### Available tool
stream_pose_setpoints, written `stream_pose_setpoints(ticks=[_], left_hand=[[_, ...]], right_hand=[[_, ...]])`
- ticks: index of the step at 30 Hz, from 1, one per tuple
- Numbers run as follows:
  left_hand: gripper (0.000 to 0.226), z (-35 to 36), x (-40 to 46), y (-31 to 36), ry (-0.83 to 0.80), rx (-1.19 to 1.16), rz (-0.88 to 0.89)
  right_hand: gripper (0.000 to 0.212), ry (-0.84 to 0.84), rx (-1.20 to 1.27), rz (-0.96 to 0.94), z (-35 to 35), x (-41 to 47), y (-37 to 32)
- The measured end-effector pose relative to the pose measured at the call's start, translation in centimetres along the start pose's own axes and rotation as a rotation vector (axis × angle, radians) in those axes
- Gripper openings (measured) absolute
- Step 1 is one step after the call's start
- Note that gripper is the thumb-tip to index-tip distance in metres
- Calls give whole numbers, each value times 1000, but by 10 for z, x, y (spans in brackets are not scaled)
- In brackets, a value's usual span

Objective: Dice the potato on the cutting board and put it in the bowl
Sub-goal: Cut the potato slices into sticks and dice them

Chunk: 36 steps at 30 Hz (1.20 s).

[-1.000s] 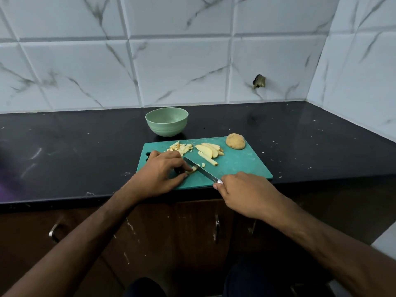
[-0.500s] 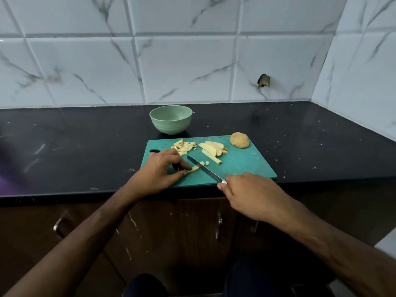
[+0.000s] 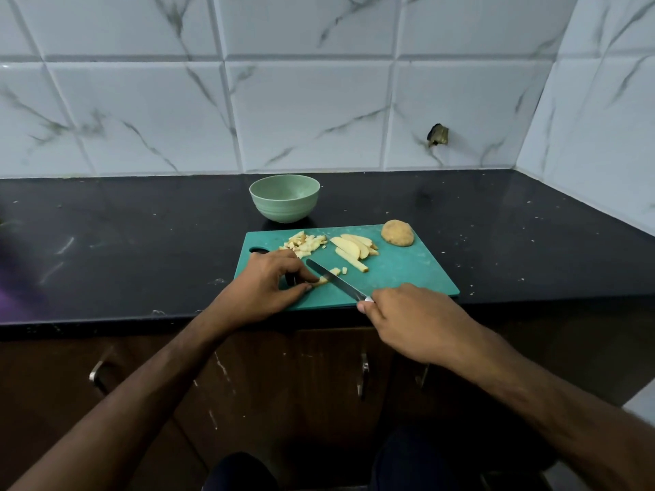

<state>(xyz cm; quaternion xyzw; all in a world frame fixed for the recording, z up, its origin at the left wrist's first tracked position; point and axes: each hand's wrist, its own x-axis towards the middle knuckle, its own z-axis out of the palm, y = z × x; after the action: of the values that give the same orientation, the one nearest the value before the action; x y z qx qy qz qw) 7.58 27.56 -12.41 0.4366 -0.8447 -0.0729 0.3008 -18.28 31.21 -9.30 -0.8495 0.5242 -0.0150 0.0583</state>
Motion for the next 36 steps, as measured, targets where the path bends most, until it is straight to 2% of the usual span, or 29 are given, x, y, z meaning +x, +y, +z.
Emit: stream_pose_setpoints(ticks=[3,11,19,36], left_hand=[[24,0,0,1,-13,-11,-15],[12,-2,-3,8,40,-46,-23],[24,-3,-3,11,40,-107,-91],[27,-2,-4,13,75,-128,-137]], right_hand=[[37,14,13,4,9,0,-3],[39,15,43,22,-1,17,-8],[37,22,28,-9,11,1,-12],[41,38,-5,-22,11,-2,-21]])
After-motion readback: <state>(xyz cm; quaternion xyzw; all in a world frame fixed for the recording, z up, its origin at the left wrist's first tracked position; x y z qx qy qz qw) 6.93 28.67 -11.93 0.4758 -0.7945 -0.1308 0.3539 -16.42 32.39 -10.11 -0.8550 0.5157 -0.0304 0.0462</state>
